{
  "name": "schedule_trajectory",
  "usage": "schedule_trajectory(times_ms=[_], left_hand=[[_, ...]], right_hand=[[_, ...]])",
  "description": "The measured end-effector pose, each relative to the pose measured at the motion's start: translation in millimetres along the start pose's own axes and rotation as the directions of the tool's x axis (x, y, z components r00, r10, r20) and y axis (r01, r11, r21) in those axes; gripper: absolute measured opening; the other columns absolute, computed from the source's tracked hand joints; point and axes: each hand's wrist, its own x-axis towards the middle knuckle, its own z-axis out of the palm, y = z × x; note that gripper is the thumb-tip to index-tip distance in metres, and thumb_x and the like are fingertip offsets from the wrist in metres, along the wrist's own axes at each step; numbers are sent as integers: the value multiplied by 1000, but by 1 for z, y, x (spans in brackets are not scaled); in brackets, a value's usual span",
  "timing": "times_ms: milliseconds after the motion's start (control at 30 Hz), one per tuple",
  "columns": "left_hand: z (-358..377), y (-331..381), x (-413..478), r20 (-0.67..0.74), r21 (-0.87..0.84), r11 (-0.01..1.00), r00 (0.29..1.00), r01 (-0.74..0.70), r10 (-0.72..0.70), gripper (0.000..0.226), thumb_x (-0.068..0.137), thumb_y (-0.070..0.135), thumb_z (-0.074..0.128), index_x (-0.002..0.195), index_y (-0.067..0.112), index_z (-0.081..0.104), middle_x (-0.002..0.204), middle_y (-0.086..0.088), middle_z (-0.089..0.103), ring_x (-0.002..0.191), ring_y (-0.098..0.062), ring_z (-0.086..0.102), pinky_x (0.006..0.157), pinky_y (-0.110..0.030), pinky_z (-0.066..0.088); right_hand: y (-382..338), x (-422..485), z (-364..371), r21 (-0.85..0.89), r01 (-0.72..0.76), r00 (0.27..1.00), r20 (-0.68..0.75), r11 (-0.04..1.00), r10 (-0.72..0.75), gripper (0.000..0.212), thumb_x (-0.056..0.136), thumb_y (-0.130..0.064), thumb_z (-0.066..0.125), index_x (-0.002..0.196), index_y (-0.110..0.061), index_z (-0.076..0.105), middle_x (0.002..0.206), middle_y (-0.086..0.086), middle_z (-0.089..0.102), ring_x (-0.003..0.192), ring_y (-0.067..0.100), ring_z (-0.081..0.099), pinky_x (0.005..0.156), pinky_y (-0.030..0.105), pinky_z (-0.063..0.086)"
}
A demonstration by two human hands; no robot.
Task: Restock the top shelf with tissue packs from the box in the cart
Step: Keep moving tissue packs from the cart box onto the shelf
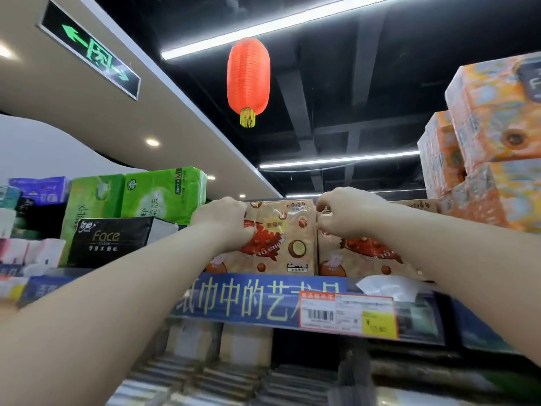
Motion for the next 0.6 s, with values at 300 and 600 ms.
schedule_trajectory(times_ms=[300, 600], left_hand=[[-34, 22, -57, 29, 33, 999, 1000, 0, -1, 40, 90, 49, 47, 107, 16, 60, 110, -4, 53, 100, -24, 55, 77, -37, 51], [-70, 30, -137, 160, -59, 992, 980, -113, 121, 44, 89, 53, 48, 111, 17, 59, 115, -3, 54, 103, -24, 55, 80, -37, 50]], right_hand=[[-1, -59, -28, 80, 25, 997, 64, 996, -30, 32, 91, -38, 54, 115, -18, 59, 103, -1, 60, 91, 15, 58, 70, 26, 48], [-28, -149, -70, -25, -94, 980, 173, 995, 97, 46, 92, -41, 53, 132, -17, 50, 129, 5, 55, 111, 23, 53, 86, 32, 46]])
